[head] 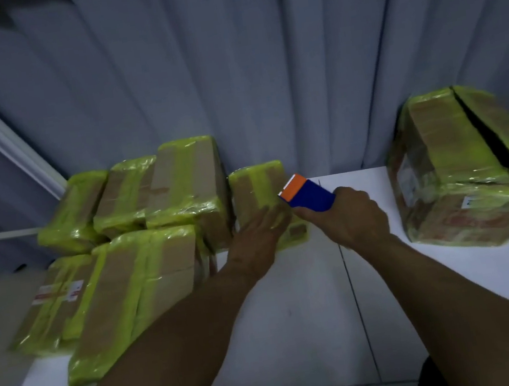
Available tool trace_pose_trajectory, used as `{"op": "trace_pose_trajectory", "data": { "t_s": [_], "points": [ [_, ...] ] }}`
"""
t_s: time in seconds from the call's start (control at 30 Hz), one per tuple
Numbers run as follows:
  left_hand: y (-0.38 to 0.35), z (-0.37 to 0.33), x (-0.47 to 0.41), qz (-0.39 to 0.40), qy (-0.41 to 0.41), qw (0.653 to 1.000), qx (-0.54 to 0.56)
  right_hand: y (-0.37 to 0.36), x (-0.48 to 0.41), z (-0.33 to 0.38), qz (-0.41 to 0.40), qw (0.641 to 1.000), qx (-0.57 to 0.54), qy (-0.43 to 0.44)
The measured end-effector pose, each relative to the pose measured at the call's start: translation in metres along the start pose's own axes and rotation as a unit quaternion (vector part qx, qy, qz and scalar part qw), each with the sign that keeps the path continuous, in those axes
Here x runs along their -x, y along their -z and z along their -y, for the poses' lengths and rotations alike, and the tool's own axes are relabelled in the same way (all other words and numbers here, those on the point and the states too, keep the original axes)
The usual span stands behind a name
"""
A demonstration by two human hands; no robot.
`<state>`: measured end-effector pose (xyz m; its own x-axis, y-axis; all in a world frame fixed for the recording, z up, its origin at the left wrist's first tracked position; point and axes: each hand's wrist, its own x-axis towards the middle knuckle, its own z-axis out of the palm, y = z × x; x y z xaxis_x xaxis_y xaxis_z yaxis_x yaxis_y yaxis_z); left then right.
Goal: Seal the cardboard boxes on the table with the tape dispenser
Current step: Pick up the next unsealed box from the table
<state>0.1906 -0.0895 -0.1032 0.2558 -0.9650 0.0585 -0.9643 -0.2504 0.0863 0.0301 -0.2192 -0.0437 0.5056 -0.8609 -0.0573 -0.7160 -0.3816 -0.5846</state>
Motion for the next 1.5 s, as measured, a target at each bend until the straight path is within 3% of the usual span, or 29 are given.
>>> {"op": "trace_pose_trajectory", "data": {
  "t_s": [0.27,0.47,0.6,0.7,0.8,1.03,1.2,1.33,1.5],
  "points": [
    [-0.004,0.017,-0.016,0.073,0.060,0.995,-0.020,-0.004,0.005,0.004,0.014,0.999,0.019,0.029],
    [0.014,-0.009,-0.007,0.089,0.112,0.988,-0.052,0.024,0.028,0.002,-0.009,0.999,-0.028,0.026],
    [0.045,-0.050,-0.009,0.044,0.079,0.992,0.084,0.064,0.048,-0.019,-0.057,0.993,-0.105,-0.013],
    [0.076,-0.097,-0.023,0.011,0.084,0.993,0.086,0.100,0.068,-0.050,-0.118,0.978,-0.163,-0.051],
    [0.102,-0.139,-0.050,0.058,0.080,0.984,0.147,0.129,0.091,-0.082,-0.174,0.960,-0.188,-0.110],
    [0.107,-0.231,-0.112,0.071,-0.054,0.978,0.187,0.174,0.097,-0.134,-0.254,0.913,-0.253,-0.194],
    [0.076,-0.257,-0.160,0.066,-0.023,0.954,0.293,0.182,0.078,-0.165,-0.257,0.905,-0.280,-0.194],
    [0.063,-0.263,-0.165,0.081,0.035,0.966,0.241,0.185,0.070,-0.182,-0.253,0.905,-0.284,-0.189],
    [0.055,-0.245,-0.149,0.059,-0.009,0.970,0.234,0.189,0.068,-0.180,-0.254,0.907,-0.286,-0.176]
  ]
}}
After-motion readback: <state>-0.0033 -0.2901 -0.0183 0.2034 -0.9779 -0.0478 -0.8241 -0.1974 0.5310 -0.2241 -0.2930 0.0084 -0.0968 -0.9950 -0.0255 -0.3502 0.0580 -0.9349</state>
